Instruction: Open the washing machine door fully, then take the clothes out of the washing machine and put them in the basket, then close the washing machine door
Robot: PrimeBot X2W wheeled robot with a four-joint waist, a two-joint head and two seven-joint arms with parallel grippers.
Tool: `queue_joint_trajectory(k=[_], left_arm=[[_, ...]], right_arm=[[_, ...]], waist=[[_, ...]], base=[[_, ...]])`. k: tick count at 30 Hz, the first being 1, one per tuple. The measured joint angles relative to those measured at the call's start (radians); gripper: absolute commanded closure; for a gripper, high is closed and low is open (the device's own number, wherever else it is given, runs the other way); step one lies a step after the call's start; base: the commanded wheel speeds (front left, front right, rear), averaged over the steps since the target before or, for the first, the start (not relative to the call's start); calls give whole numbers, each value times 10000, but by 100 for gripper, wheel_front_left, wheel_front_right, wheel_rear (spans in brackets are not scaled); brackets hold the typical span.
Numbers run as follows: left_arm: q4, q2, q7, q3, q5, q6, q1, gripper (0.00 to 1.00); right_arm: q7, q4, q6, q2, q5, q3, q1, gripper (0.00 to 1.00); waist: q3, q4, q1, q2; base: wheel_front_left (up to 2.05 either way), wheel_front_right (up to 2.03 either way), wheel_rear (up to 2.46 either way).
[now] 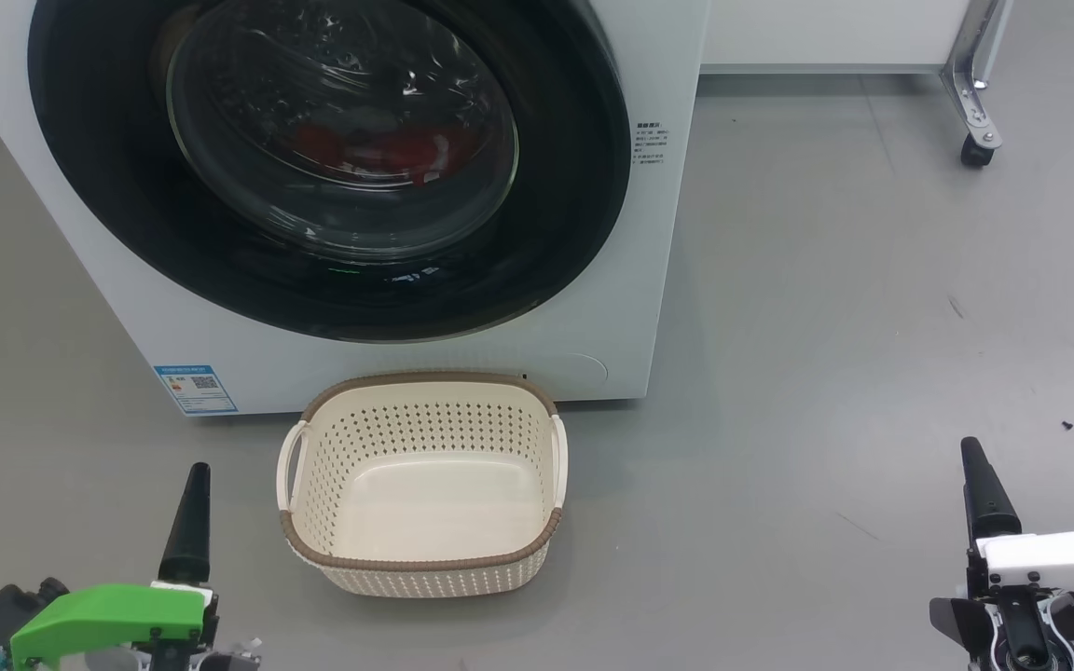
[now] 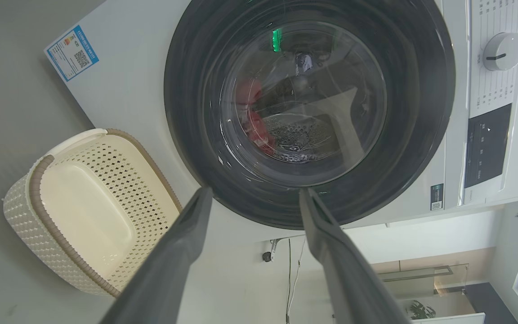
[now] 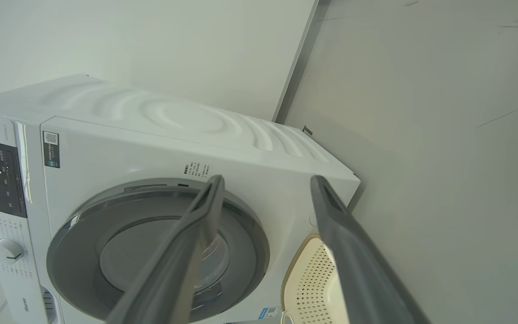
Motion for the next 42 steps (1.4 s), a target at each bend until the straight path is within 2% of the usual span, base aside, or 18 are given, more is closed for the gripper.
queue_joint_trajectory(k=[9,26,39,42], left_arm=[[-132,75,-280,-311,1034,-2,-104,0],[-491,414,-894,-918,4393,92,-447,0],[-631,646,-1323,-1678,7246,497,-465,0],[-627,646,-1417,-1747,7568,543,-465,0]], right_arm=[[-295,-58,2,-169,-895,326,-124,0],[-936,-234,-19,-796,-4278,1304,-355,0],[-1363,-460,-362,-995,-6961,2144,-513,0],[-1440,-464,-395,-995,-7285,2259,-513,0]], waist=[[24,9,0,0],[71,33,0,0],[72,61,0,0],[65,63,0,0]], base=[[0,0,0],[0,0,0],[0,0,0],[0,0,0]])
